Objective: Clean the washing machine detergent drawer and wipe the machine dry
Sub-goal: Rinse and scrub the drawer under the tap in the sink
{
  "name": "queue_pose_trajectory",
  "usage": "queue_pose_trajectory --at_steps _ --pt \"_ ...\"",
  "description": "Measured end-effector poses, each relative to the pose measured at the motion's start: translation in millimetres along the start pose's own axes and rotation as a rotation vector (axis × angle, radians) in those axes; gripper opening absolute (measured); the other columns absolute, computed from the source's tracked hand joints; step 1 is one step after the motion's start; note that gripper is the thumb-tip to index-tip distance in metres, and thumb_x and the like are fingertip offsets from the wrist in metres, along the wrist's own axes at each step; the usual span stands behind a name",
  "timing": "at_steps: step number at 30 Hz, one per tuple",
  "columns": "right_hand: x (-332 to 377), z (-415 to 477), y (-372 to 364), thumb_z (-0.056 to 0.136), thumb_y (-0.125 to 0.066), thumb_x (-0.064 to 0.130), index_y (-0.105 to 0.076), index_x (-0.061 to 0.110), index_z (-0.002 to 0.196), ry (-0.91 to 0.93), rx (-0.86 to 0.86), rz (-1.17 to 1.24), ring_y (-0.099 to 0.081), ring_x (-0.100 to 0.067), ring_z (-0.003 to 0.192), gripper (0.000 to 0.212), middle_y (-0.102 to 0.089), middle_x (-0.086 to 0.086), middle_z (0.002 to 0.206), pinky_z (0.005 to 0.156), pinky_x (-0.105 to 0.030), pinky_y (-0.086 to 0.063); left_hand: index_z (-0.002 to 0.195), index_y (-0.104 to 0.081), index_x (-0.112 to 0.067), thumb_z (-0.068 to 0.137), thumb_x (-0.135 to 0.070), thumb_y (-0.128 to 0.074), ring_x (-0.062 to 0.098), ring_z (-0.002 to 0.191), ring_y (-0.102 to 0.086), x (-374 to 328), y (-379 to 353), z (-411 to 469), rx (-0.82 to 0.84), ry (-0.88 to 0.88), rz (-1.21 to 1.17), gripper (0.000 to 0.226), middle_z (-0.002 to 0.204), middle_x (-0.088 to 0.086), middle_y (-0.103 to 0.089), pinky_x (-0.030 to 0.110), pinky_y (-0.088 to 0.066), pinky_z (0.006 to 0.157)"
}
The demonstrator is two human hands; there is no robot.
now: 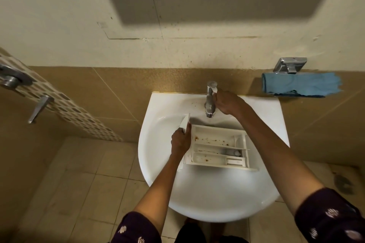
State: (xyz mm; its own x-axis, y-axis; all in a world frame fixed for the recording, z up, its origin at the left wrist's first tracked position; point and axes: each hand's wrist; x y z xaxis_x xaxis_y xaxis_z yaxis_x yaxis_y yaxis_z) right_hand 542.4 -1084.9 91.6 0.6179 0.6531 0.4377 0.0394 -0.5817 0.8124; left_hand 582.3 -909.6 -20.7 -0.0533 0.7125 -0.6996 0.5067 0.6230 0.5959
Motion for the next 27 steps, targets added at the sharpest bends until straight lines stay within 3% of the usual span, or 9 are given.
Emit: queue_pose_trajectory --at_steps 10,17,22,24,25,27 --pt "0.4 -9.0 17.6 0.103 -0.024 0.024 -0.036 0.001 0.137 0.058 0.058 -0.103 -0.052 -0.033 0.116 0.043 -0.052 -0.021 0.131 0.092 -0.033 -0.040 0.088 -0.052 -0.007 0.096 -0.050 -0.035 0.022 0.082 -0.055 -2.1 1.0 -1.8 0.014 -0.006 0.000 0.047 0.090 0.008 -0.057 0.031 -0.042 0.076" --pt "-2.8 -11.3 18.3 0.103 -0.021 0.024 -0.028 0.007 0.141 0.113 0.060 -0.073 -0.056 -0.031 0.095 0.042 -0.057 -0.022 0.118 0.074 -0.029 -0.035 0.087 -0.053 -0.007 0.095 -0.051 -0.035 0.021 0.082 -0.054 -1.0 -0.1 -2.1 0.009 0.000 0.008 0.048 0.089 0.007 -0.057 0.030 -0.042 0.076" --pt "-7.1 -7.6 13.2 0.103 -0.020 0.026 -0.020 0.010 0.146 0.124 0.015 -0.047 -0.055 -0.031 0.094 0.046 -0.058 -0.022 0.119 0.075 -0.029 -0.036 0.088 -0.054 -0.008 0.095 -0.052 -0.035 0.021 0.083 -0.057 -2.2 0.0 -0.9 0.012 -0.005 0.002 0.048 0.090 0.007 -0.059 0.030 -0.044 0.078" --pt "-10.9 -6.1 6.6 0.103 -0.019 0.029 -0.021 0.013 0.146 0.115 -0.015 0.033 -0.054 -0.034 0.108 0.046 -0.054 -0.022 0.127 0.084 -0.034 -0.039 0.087 -0.054 -0.007 0.095 -0.051 -0.035 0.021 0.083 -0.056 -1.9 0.2 -1.3 0.008 -0.009 0.002 0.048 0.089 0.007 -0.059 0.030 -0.044 0.078" --pt "-13.4 -5.0 -0.1 0.103 -0.019 0.032 -0.030 0.015 0.142 0.101 -0.042 0.146 -0.053 -0.034 0.110 0.044 -0.055 -0.021 0.125 0.088 -0.035 -0.039 0.087 -0.053 -0.007 0.095 -0.051 -0.035 0.021 0.082 -0.056 -2.0 0.5 -1.9 0.005 -0.010 0.003 0.048 0.089 0.008 -0.058 0.030 -0.044 0.077" --pt "-16.5 -3.8 -19.6 0.102 -0.016 0.038 -0.053 0.015 0.104 0.005 -0.109 0.546 -0.055 -0.027 0.084 0.044 -0.058 -0.016 0.092 0.074 -0.032 -0.039 0.086 -0.053 -0.007 0.095 -0.051 -0.035 0.021 0.082 -0.055 -2.1 0.3 -2.9 0.001 -0.008 0.007 0.049 0.088 0.008 -0.058 0.030 -0.043 0.076"
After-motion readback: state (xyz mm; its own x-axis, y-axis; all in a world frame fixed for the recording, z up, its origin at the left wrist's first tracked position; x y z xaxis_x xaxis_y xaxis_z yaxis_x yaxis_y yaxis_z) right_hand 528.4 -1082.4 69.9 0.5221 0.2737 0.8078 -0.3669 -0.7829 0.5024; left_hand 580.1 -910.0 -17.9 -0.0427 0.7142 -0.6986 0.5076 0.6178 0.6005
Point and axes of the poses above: each hand's wrist, its own z-axis towards the middle knuckle, its own y-axis out of the back of the hand, x = y × z
